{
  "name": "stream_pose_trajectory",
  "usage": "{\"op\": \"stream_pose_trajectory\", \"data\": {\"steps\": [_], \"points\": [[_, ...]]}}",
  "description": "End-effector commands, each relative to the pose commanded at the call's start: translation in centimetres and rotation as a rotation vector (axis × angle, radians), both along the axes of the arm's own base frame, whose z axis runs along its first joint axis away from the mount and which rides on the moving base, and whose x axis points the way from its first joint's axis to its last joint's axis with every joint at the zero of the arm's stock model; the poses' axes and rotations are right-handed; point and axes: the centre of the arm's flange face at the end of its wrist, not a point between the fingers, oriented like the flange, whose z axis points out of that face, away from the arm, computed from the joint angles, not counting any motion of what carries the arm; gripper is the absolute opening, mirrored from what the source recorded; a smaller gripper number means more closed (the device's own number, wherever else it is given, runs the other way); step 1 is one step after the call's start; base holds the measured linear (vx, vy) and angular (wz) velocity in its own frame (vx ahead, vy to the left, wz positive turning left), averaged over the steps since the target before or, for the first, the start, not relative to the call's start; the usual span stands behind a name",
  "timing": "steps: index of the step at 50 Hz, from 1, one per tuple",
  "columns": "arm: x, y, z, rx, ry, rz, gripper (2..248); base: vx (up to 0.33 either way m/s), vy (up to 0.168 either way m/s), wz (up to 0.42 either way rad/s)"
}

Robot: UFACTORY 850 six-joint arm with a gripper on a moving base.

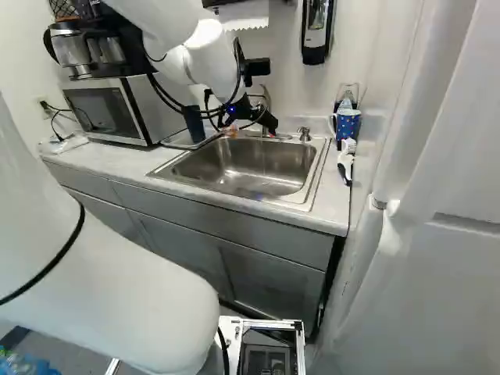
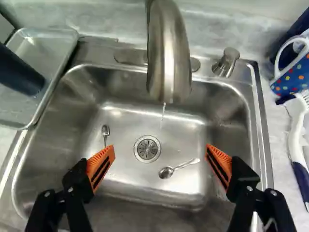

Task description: Rinse the cup and place it in the tray

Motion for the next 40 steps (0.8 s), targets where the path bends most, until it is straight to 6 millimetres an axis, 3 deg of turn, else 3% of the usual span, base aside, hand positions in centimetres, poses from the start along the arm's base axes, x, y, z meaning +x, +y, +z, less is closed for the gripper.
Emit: {"op": "stream_pose_trajectory", "data": {"steps": [40], "points": [[0.22, -0.01, 0.17, -0.001, -0.031, -0.001, 247, 0.000, 0.000, 0.000]]}}
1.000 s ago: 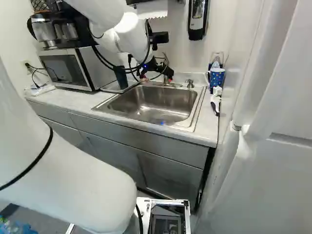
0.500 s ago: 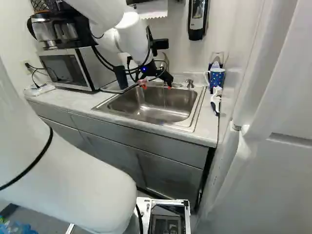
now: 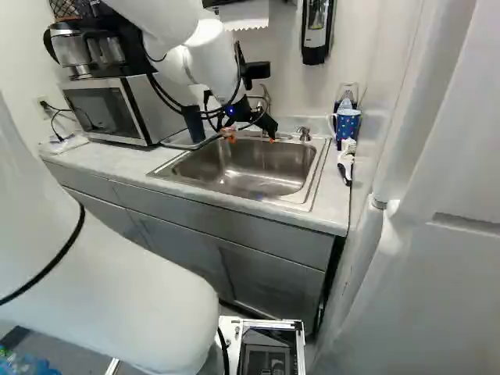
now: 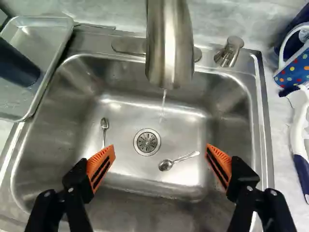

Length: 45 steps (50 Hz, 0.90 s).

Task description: Rinse the cup and place it in the tray

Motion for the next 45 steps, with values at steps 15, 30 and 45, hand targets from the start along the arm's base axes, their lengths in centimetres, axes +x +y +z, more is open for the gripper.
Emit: {"op": "stream_pose_trajectory", "data": {"steps": [15, 30, 45], "points": [[1.0, -0.1, 0.9, -0.011, -0.149, -0.004, 247, 0.000, 0.000, 0.000], [1.9, -0.2, 2.0, -0.037, -0.304, 0.000, 247, 0.000, 0.000, 0.000], [2.6, -0.3, 3.2, -0.064, -0.459, 0.004, 247, 0.000, 0.000, 0.000]]}}
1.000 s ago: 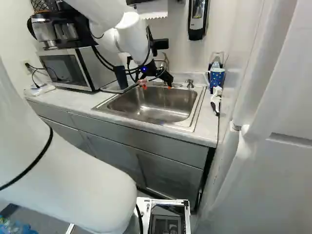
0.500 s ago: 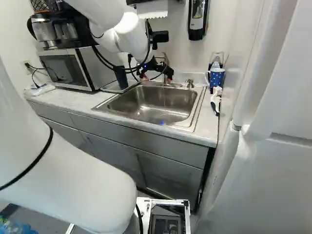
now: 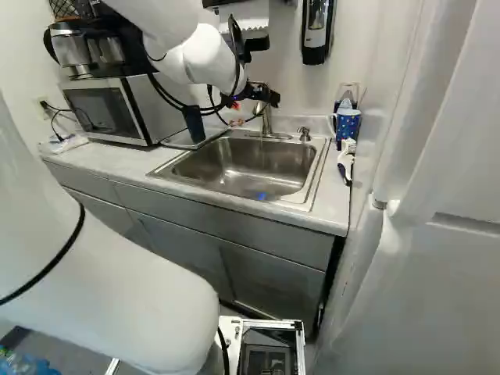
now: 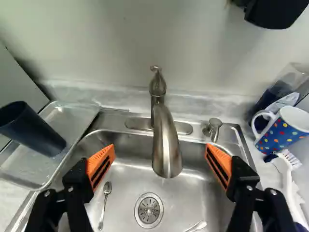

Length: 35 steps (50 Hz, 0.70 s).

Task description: Rinse the cup and place it in the tray

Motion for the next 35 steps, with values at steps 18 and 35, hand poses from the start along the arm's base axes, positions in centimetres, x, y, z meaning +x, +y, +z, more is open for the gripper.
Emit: {"op": "stream_pose_trajectory", "data": {"steps": [18, 35], "points": [[0.8, 0.3, 1.6, -0.042, -0.184, 0.019, 247, 0.000, 0.000, 0.000], [3.1, 1.4, 3.2, -0.061, -0.351, 0.050, 247, 0.000, 0.000, 0.000]]}}
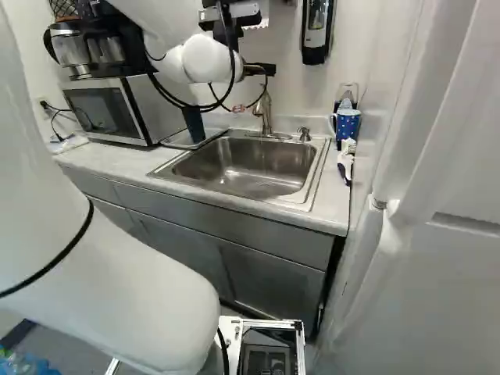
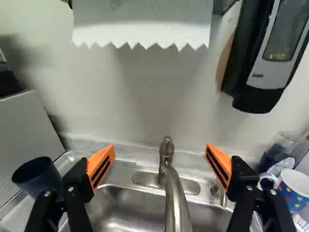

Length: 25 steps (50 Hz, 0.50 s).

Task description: Rinse the cup and place it in the tray

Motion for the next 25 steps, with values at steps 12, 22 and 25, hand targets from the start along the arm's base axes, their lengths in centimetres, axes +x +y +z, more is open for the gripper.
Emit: {"op": "stream_pose_trajectory", "data": {"steps": [12, 22, 25], "points": [[2.3, 0.9, 0.3, 0.007, -0.020, 0.020, 247, 0.000, 0.000, 0.000], [4.3, 1.7, 0.3, 0.007, -0.018, 0.041, 247, 0.000, 0.000, 0.000], [4.9, 2.0, 0.3, 0.007, -0.018, 0.047, 247, 0.000, 0.000, 0.000]]}}
